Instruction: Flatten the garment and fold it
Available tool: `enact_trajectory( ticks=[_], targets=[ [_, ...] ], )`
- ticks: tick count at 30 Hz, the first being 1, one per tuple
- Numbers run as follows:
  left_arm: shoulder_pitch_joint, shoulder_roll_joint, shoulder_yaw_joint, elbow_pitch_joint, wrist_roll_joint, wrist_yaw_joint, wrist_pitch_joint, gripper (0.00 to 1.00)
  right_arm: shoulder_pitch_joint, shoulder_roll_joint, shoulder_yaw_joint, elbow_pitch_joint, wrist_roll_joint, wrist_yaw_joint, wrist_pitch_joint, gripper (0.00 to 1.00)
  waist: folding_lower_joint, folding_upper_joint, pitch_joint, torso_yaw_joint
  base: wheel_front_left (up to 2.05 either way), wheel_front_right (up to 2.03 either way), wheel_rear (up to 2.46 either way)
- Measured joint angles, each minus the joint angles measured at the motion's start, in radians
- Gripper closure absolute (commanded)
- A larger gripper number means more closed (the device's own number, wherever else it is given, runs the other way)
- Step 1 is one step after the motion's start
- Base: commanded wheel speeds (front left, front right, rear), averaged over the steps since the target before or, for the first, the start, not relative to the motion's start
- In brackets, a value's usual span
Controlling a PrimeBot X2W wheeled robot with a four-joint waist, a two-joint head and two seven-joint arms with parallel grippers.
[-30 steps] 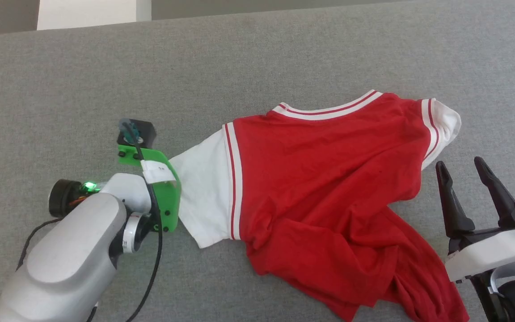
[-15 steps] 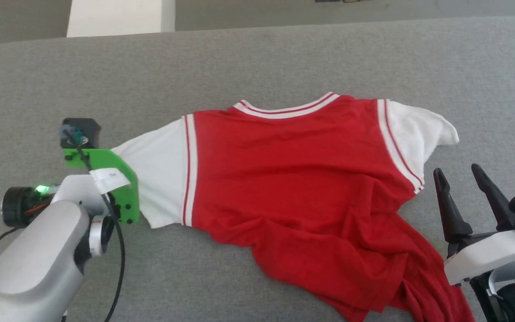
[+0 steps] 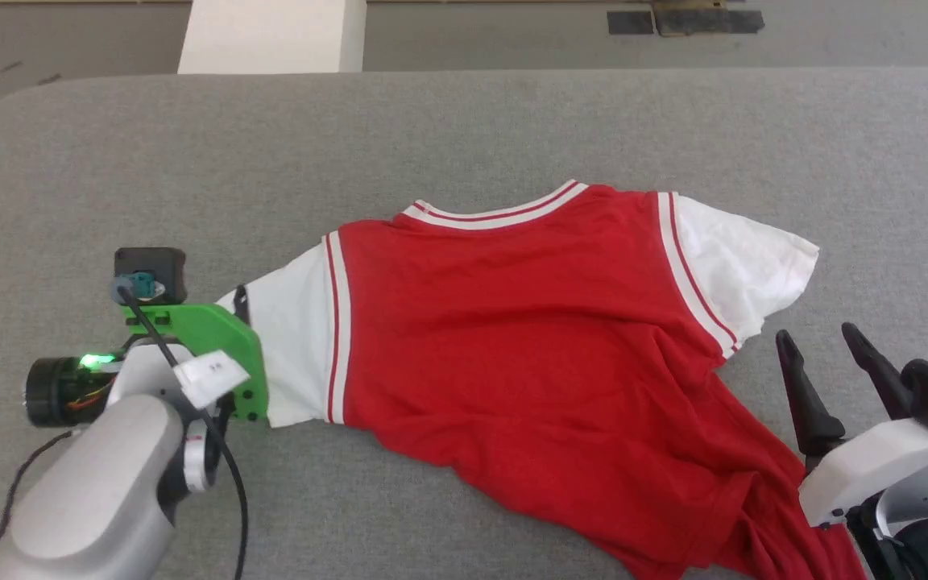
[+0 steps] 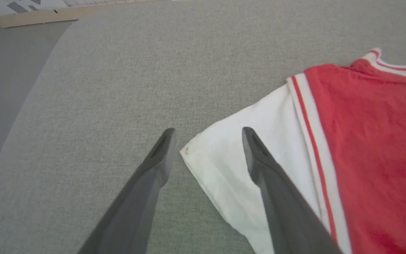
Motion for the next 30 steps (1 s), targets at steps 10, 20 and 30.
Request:
enact_trajectory(
  ticks=[10, 20, 30],
  targets=[
    [0.072, -0.029, -0.009, -0.018, 0.038, -0.068, -0.21, 0.0, -0.121, -0.17, 0.039, 0.085, 0.035, 0.0, 0.29, 0.0, 0.0, 0.0, -0.041, 0.059, 0.0, 0.0, 0.0],
    [0.062, -0.04, -0.025, -0.053, 0.05, -0.073, -0.232, 0.0, -0.311, -0.289, 0.127, 0.275, 0.125, 0.0, 0.561, 0.0, 0.0, 0.0001, -0.017, 0.111, 0.0, 0.0, 0.0],
    [0.063, -0.054, -0.035, -0.066, 0.05, -0.06, -0.232, 0.0, -0.361, -0.265, 0.187, 0.39, 0.105, 0.0, 0.623, 0.0, 0.0, 0.0, 0.022, 0.164, 0.0, 0.0, 0.0]
  ],
)
